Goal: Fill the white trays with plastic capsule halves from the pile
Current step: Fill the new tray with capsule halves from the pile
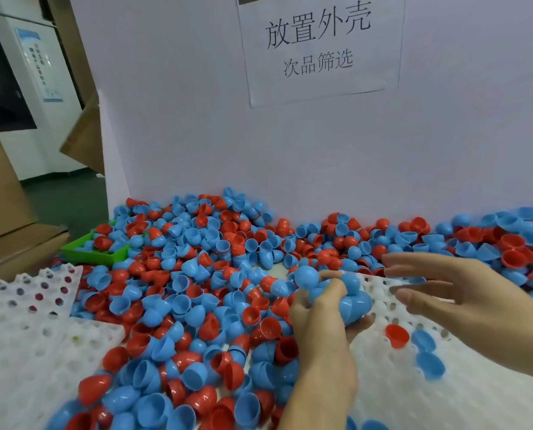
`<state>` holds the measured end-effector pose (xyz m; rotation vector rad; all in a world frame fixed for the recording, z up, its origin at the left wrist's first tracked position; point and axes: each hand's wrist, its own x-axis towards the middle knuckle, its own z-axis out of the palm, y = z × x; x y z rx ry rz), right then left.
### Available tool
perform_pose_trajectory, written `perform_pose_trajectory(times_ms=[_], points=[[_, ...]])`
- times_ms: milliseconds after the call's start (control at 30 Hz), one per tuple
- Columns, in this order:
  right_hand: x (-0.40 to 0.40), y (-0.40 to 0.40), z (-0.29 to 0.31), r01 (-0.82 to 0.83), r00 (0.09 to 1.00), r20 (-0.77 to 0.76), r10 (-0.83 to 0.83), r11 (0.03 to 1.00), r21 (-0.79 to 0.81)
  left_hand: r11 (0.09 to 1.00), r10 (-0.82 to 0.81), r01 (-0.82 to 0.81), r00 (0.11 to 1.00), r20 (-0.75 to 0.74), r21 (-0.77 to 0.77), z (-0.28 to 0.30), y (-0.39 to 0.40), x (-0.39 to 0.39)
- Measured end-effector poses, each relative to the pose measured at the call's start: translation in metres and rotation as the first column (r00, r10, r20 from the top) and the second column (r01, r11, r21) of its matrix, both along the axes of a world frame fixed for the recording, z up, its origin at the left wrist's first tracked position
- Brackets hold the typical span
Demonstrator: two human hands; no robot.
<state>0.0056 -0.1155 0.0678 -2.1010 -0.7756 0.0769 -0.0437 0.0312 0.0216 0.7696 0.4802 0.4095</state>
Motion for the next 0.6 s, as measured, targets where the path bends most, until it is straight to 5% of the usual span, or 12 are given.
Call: perform_pose_trajectory(times_ms=[300, 600], points=[[0.000, -0.001, -0.010, 0.096, 0.995, -0.017, -0.096, 0.995, -0.001, 0.943, -0.321, 0.308, 0.941, 0.104, 0.123, 0.004, -0.005, -0.005], [-0.013, -0.012, -0.020, 0.113, 0.993, -0.056, -0.105, 0.979, 0.170, 0.906, -0.393, 0.354, 0.907, 0.151, 0.233, 0.002, -0.007, -0.007]])
